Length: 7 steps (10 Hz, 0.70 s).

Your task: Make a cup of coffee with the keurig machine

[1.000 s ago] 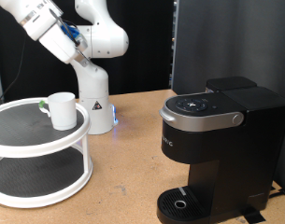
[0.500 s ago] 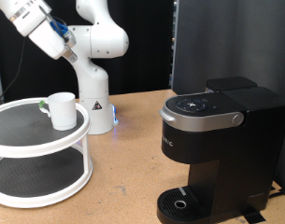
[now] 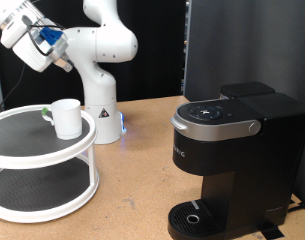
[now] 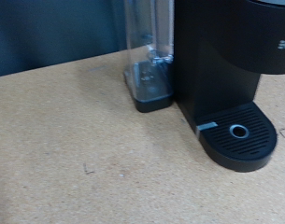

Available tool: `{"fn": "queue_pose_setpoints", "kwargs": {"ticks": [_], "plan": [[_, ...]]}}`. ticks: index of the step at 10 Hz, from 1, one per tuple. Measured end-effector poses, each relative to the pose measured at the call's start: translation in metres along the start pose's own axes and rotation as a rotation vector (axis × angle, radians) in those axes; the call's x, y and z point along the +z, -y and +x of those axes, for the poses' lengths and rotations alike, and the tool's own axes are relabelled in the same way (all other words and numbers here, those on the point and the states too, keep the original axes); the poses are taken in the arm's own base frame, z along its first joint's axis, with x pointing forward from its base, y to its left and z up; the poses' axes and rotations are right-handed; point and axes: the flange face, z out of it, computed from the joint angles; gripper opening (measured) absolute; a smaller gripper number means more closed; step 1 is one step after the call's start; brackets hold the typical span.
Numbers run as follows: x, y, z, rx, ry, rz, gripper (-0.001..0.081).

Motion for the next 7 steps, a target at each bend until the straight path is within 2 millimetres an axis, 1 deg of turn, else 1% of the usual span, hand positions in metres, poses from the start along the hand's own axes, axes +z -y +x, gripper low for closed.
{"fn": "queue_pose_setpoints", "kwargs": {"ticks": [1,3,4,7], "plan": [[-0.004,0.0,-0.006,-0.01,-0.011,0.021,0.0002],[-0.004,-0.003,-0.006,0.017,-0.028,0.0,0.0002],[-0.005,-0.006,-0.01,0.04,-0.047,-0.013,0.0002],[-0.019,-0.013,-0.031,0.083,-0.108,-0.028,0.0002]]}}
